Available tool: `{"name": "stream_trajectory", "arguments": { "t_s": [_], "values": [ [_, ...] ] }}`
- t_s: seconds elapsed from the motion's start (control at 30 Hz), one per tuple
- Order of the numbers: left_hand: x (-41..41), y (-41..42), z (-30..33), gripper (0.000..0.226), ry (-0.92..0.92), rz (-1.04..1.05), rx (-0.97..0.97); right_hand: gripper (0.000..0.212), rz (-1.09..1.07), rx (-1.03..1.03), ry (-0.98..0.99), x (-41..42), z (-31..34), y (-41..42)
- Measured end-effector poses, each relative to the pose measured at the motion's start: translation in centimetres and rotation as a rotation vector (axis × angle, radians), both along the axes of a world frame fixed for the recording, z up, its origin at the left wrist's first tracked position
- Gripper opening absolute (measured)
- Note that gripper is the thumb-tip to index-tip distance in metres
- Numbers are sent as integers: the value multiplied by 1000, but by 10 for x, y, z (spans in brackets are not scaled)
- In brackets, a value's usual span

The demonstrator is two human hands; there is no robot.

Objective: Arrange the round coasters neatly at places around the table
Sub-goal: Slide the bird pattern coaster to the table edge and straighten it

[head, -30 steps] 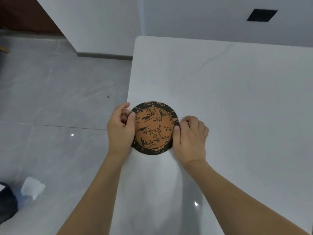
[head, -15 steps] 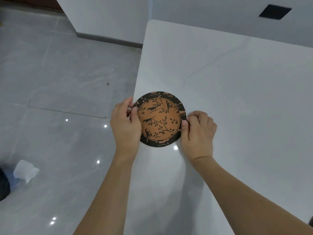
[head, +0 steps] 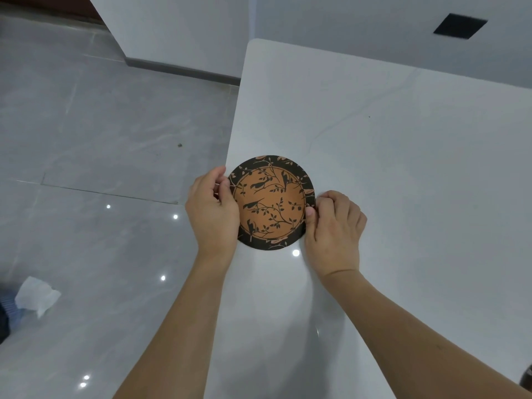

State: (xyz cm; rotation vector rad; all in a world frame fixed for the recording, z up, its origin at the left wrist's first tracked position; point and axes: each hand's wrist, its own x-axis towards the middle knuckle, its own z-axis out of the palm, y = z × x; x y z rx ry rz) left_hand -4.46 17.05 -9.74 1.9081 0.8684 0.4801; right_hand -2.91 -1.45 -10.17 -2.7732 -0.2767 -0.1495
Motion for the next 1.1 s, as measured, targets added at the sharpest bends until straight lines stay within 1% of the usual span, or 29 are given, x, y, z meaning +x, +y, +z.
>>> {"name": "stream_trajectory", "arguments": {
  "t_s": [0.17, 0.23, 0.37, 0.47, 0.77, 0.93, 1.1],
  "values": [
    [0, 1, -1, 21, 2, 26, -24, 20, 7, 4, 25, 1, 0, 0],
    [1, 2, -1, 20, 1, 26, -27, 26, 19, -5, 46, 2, 0, 1],
    [2, 2, -1, 20, 0, 25, -21, 46, 47, -81, 125, 4, 2, 2],
    [3, 2, -1, 20, 3, 25, -24, 53, 62, -134, 185, 4, 2, 3],
    [9, 4, 0, 19, -17, 23, -31, 55, 66, -168, 237, 6, 1, 4],
    [9, 3, 2, 20, -11, -36, 44, 56, 68, -174, 245, 6, 0, 4],
    [9, -1, 1, 24, 77, -98, 155, 57, 75, -190, 247, 7, -1, 4]
  ]
}}
